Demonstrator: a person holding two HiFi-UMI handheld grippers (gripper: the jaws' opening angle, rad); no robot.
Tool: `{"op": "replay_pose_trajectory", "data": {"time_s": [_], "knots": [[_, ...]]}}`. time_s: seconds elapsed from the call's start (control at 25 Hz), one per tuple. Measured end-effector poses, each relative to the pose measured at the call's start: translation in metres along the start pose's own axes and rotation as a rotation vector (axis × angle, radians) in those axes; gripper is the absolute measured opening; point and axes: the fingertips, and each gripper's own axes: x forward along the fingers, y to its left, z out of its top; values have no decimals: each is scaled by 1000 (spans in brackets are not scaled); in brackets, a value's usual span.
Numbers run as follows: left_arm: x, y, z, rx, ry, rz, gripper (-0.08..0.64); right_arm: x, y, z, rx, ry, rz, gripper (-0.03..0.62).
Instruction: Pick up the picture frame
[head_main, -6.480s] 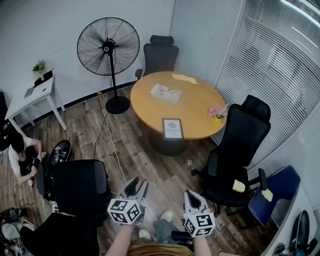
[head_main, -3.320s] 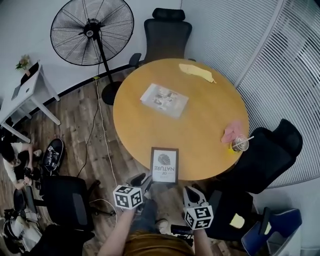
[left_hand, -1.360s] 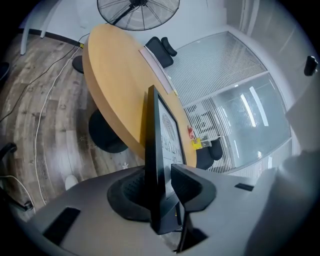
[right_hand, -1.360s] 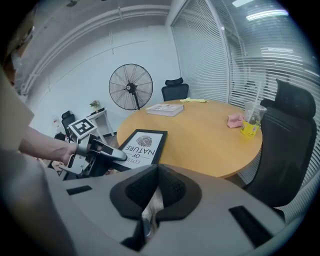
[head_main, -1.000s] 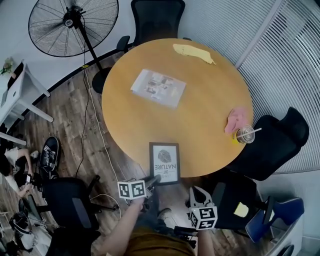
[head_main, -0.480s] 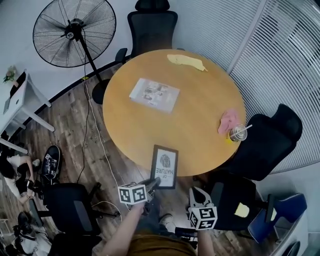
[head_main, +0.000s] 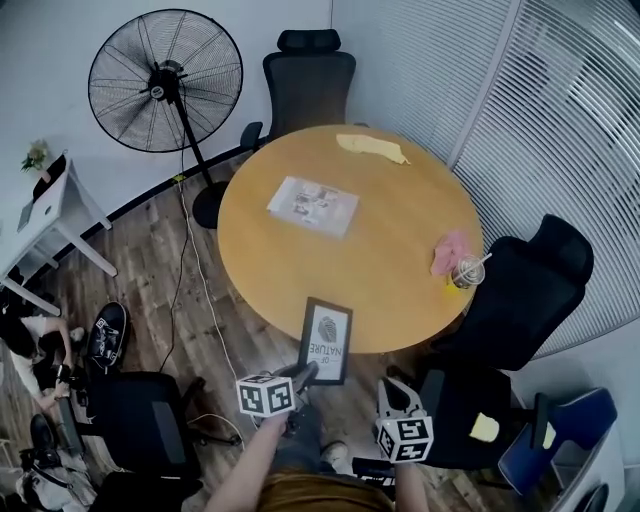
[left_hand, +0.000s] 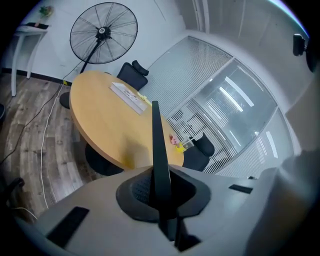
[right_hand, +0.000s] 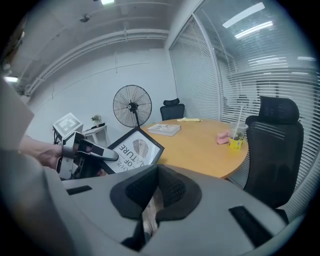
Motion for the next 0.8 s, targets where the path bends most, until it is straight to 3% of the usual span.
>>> {"op": "replay_pose_trajectory", "data": {"time_s": [0.4,0.8], "knots": [[-28,-28,-3,46,-54,2,44,-35,15,19,-31,-95,9,12],[-61,-76,4,116,-151,-39,44,-75,14,34,-68,-197,-52,12]]}}
